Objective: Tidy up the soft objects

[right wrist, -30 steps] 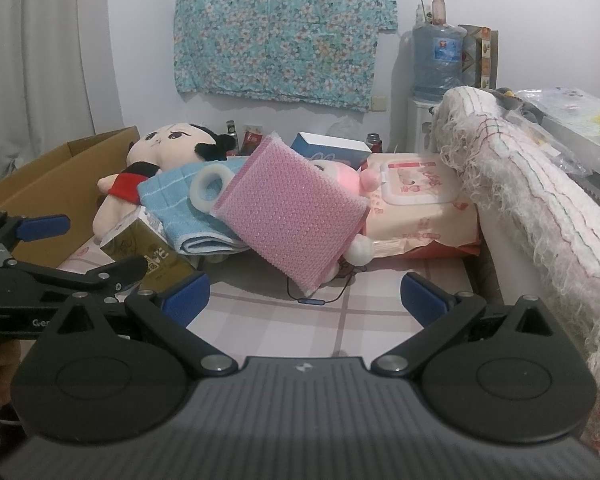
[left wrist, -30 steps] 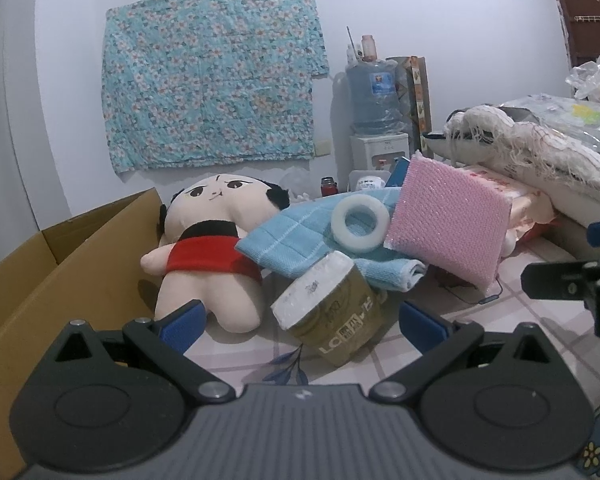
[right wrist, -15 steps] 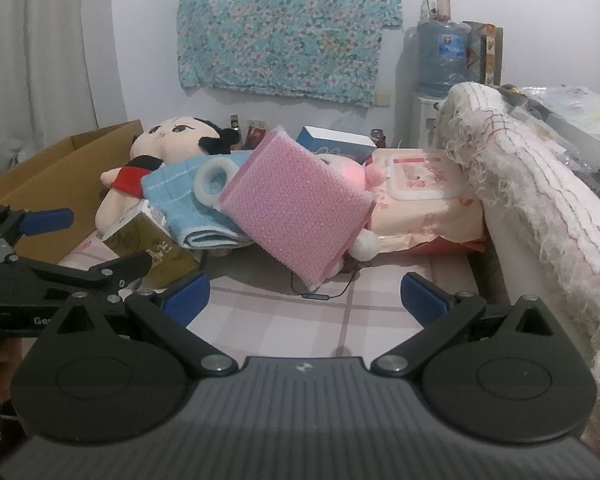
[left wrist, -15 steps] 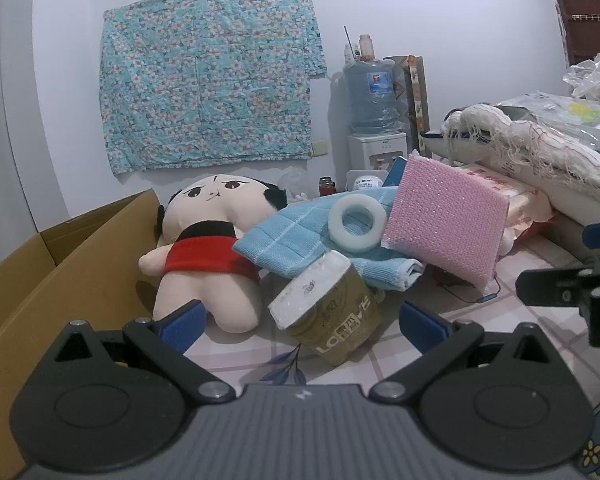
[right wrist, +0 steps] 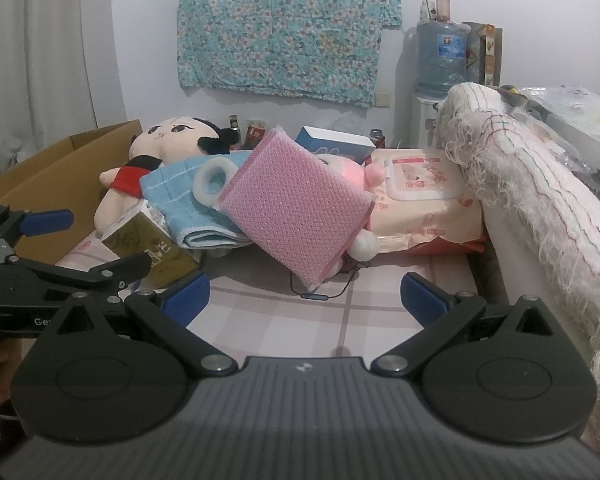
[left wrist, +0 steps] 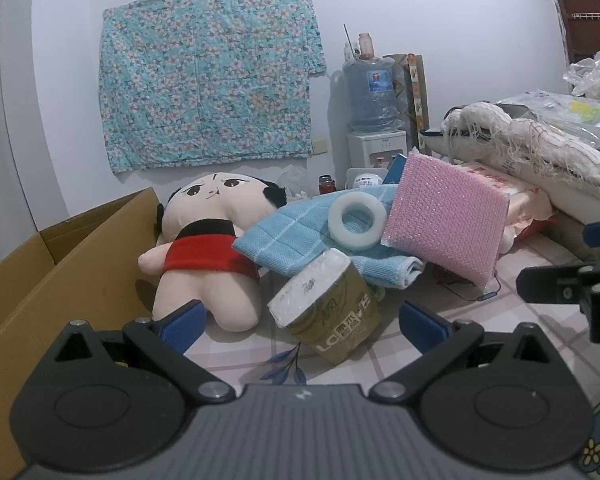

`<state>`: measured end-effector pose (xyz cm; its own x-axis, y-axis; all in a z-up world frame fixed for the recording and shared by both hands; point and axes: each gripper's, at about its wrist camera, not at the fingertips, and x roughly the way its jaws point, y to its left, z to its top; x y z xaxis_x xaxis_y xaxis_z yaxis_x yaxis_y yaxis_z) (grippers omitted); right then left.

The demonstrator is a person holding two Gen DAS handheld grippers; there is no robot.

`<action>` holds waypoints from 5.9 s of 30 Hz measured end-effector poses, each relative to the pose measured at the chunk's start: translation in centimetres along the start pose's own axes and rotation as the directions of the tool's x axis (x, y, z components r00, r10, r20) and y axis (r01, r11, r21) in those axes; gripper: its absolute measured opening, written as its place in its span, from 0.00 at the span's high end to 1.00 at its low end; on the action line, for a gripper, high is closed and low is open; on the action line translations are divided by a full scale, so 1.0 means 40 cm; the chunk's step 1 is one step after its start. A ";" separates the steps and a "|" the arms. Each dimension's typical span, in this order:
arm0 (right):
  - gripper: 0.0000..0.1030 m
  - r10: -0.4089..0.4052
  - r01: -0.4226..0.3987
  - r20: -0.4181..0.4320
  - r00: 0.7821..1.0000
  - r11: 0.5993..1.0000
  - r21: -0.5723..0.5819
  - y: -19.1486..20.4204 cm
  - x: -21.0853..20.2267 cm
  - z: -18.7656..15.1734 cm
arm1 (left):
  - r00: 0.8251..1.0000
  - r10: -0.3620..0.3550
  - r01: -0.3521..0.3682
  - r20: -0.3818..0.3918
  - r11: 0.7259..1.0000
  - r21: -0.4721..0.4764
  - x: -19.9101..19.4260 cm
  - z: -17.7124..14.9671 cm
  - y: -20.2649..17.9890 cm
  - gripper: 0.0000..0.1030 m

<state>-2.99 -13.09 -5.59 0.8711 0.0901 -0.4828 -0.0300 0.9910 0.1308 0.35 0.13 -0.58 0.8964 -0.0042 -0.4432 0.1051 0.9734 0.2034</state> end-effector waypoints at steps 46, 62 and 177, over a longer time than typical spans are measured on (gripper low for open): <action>0.01 -0.030 0.030 0.007 1.000 0.999 -0.014 -0.005 0.010 0.000 | 1.000 -0.012 0.012 -0.003 1.000 0.000 0.009 -0.003 -0.003 0.04; 0.01 -0.005 0.029 0.096 0.995 0.967 -0.253 0.022 0.117 0.092 | 0.984 -0.175 0.177 0.036 0.983 -0.051 0.011 0.002 0.053 0.36; 0.22 0.356 -0.274 -0.486 0.798 0.933 0.233 0.869 0.904 0.480 | 0.866 0.012 0.027 -0.499 0.997 0.071 0.485 0.028 0.956 0.29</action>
<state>36.87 22.68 -1.89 0.4459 0.4732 -0.7598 -0.1529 0.8767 0.4562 22.25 37.02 -0.43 0.5629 0.1221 -0.8175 0.1600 0.9542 0.2528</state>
